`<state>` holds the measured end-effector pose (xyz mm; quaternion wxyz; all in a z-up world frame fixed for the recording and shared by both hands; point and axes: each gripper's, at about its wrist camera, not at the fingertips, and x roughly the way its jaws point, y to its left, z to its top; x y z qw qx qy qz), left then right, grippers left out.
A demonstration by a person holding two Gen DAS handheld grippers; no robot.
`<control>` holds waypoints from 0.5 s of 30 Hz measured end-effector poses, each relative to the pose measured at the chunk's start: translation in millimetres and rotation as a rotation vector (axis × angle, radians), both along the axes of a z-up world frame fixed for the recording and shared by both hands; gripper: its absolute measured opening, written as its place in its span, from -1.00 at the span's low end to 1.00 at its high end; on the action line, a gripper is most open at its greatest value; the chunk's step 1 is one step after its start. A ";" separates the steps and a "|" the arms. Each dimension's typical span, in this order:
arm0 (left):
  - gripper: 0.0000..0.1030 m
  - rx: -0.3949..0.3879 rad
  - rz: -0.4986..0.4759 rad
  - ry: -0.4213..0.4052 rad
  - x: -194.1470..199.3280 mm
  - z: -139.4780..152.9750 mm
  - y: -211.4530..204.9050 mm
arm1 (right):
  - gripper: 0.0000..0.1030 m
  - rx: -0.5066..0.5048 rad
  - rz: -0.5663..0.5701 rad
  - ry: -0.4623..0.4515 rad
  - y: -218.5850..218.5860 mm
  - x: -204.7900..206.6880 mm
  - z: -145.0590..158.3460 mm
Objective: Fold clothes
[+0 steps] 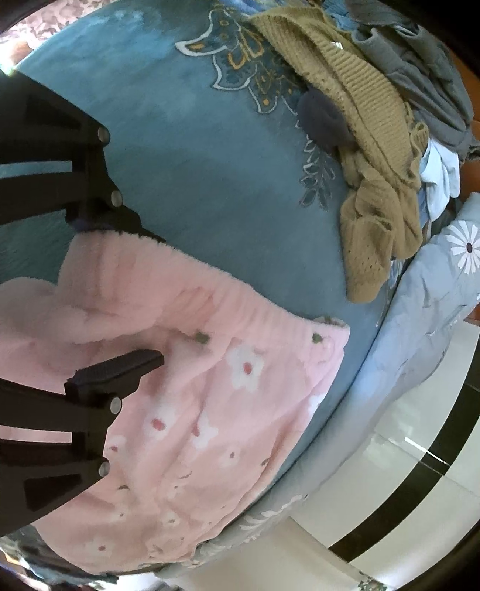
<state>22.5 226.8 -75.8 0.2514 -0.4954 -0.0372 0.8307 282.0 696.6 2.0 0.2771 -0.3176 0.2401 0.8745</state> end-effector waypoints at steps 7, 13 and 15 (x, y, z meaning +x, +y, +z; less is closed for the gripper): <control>0.17 0.013 -0.017 -0.016 9.6 1.7 -10.5 | 0.31 -0.365 0.070 0.017 -34.6 -3.9 -96.7; 0.17 0.024 -0.013 -0.025 14.4 2.9 -13.1 | -0.73 -0.436 0.058 0.072 -40.3 -11.4 -99.1; 0.17 0.027 -0.020 -0.028 15.3 3.3 -14.4 | -0.76 -0.442 0.063 0.081 -45.5 -8.4 -95.1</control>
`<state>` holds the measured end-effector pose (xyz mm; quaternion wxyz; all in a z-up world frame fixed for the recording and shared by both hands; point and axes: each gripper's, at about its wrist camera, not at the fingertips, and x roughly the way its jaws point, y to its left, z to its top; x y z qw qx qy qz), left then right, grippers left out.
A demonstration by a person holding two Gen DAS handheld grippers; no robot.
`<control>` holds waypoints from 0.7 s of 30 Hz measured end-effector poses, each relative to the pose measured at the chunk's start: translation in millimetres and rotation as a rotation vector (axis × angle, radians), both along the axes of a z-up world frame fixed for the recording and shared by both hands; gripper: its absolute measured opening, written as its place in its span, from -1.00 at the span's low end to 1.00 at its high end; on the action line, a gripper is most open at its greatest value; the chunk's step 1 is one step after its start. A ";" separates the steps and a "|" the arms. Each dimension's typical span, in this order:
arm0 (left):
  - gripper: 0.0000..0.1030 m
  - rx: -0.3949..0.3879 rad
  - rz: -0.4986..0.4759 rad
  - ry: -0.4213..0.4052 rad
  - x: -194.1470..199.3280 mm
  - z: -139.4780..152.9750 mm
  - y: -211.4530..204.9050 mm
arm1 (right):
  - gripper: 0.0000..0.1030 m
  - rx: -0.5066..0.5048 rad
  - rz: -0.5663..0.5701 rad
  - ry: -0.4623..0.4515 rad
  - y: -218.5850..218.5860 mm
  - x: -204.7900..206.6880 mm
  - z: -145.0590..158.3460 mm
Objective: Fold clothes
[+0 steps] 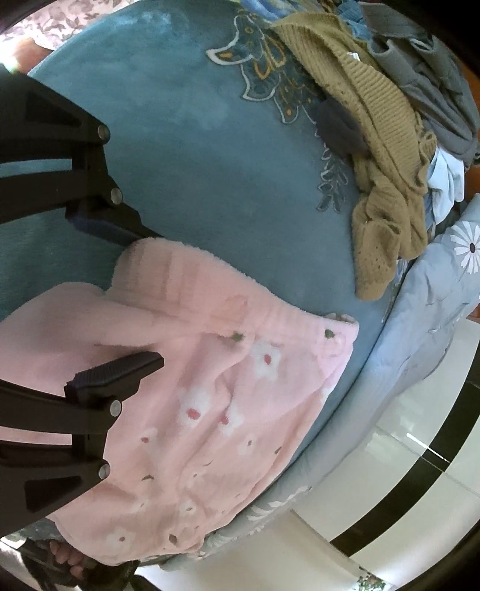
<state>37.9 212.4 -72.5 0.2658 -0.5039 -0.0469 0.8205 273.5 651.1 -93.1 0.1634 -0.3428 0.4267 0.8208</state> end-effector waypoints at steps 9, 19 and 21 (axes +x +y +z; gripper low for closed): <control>0.22 0.029 -0.010 -0.020 -4.0 -1.0 -3.9 | -0.79 0.068 0.034 0.253 -61.7 69.9 99.8; 0.22 0.067 -0.019 -0.038 -7.1 -1.5 -10.6 | -0.79 0.306 0.074 0.457 -110.6 69.3 194.8; 0.22 0.074 -0.023 -0.045 -5.4 -1.4 -10.4 | -0.79 0.314 0.089 0.445 -108.1 42.3 192.1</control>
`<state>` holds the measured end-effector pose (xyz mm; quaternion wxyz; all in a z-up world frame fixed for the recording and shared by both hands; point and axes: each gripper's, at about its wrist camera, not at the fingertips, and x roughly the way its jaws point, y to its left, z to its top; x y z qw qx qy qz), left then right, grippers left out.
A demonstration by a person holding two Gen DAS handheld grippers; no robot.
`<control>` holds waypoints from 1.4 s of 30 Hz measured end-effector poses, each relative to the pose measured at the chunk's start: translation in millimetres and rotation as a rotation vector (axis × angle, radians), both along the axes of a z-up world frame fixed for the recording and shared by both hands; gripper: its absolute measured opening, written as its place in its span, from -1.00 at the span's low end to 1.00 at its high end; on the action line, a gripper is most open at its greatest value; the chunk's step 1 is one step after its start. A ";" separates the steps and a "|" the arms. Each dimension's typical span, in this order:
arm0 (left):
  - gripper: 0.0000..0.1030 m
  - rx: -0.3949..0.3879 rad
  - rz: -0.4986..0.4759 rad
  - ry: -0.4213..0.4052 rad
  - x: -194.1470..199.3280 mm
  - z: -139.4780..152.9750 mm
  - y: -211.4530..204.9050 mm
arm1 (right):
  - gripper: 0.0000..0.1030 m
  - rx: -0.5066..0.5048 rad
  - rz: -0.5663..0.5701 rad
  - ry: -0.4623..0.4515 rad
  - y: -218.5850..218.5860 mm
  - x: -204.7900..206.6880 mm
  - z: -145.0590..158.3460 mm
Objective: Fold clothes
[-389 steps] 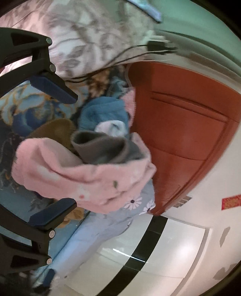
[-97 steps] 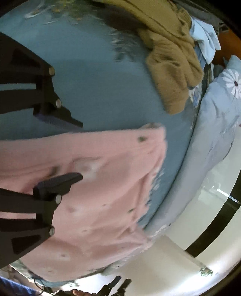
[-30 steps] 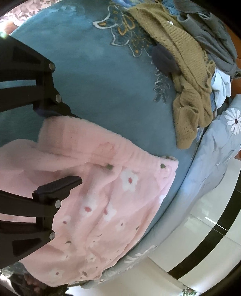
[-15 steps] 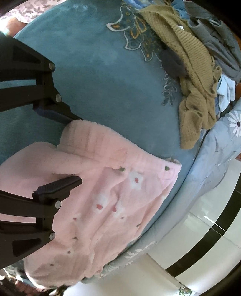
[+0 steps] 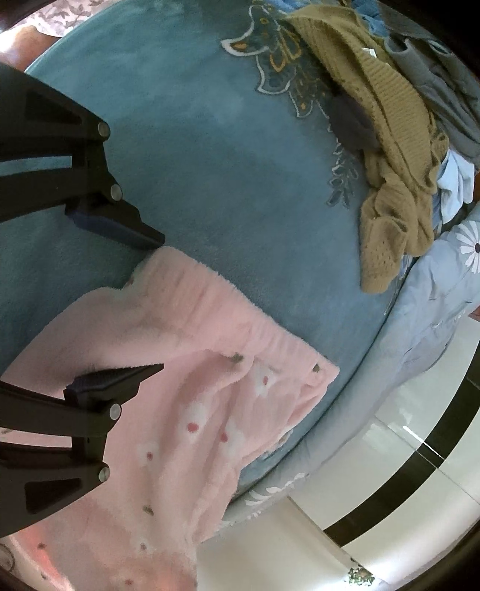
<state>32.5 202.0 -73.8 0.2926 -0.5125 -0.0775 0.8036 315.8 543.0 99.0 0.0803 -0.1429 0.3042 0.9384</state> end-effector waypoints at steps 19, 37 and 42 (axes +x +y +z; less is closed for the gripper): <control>-0.71 0.093 0.133 0.041 -21.3 3.2 -1.3 | -0.37 -0.019 0.331 -0.325 -65.8 -99.2 -116.3; -0.66 0.100 0.314 0.002 -49.4 -11.6 -68.2 | -0.01 -0.240 -0.062 -0.351 23.7 52.4 -162.7; -0.66 0.062 0.307 0.017 -45.7 -4.5 -63.1 | -0.01 -0.324 -0.195 -0.307 48.8 84.9 -171.5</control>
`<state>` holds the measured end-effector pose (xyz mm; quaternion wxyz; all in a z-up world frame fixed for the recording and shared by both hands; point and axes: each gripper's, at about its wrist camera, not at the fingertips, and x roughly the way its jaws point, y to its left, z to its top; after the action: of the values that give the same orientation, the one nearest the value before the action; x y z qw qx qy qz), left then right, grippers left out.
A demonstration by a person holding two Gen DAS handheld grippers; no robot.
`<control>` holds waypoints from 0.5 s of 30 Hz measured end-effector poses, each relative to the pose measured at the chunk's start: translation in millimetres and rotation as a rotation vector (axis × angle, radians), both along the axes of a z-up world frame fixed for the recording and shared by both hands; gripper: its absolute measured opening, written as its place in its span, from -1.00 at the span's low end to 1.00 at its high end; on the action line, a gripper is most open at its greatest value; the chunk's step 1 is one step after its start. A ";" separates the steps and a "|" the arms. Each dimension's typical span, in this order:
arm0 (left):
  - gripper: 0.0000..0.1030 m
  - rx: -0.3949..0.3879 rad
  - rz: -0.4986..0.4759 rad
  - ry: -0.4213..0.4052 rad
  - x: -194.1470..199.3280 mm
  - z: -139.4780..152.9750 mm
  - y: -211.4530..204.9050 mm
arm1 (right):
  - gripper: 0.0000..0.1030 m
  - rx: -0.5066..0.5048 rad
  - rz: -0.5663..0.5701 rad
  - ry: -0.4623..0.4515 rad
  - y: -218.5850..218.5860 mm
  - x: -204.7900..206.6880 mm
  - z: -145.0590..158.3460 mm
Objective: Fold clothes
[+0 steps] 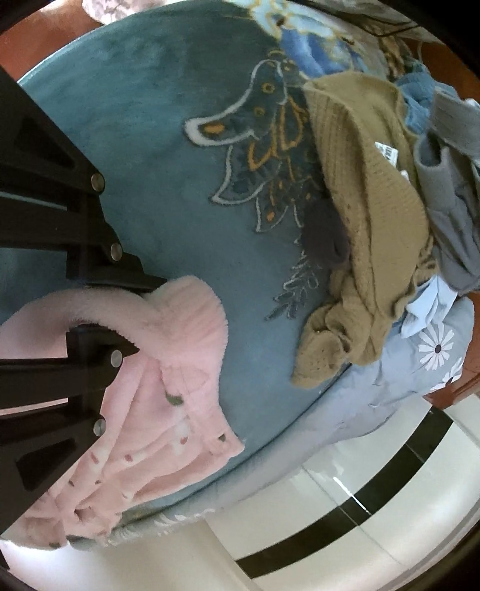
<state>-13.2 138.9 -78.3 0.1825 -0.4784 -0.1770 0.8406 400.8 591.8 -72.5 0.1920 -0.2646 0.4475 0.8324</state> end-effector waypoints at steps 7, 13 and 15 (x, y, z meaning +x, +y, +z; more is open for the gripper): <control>-0.66 -0.024 -0.037 0.001 5.9 3.4 2.3 | 0.15 -0.078 -0.013 0.079 32.5 -47.7 -4.6; -0.66 -0.015 -0.045 -0.009 10.6 1.7 -1.3 | -0.24 -0.056 0.006 -0.108 45.3 -88.3 -14.5; -0.66 -0.013 -0.046 -0.014 11.0 0.9 -1.3 | -0.83 -0.073 0.026 -0.107 40.9 -86.6 -16.1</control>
<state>-2.2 137.6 -77.4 0.1975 -0.4894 -0.1618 0.8338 314.2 632.7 -88.6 0.1951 -0.3214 0.4632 0.8025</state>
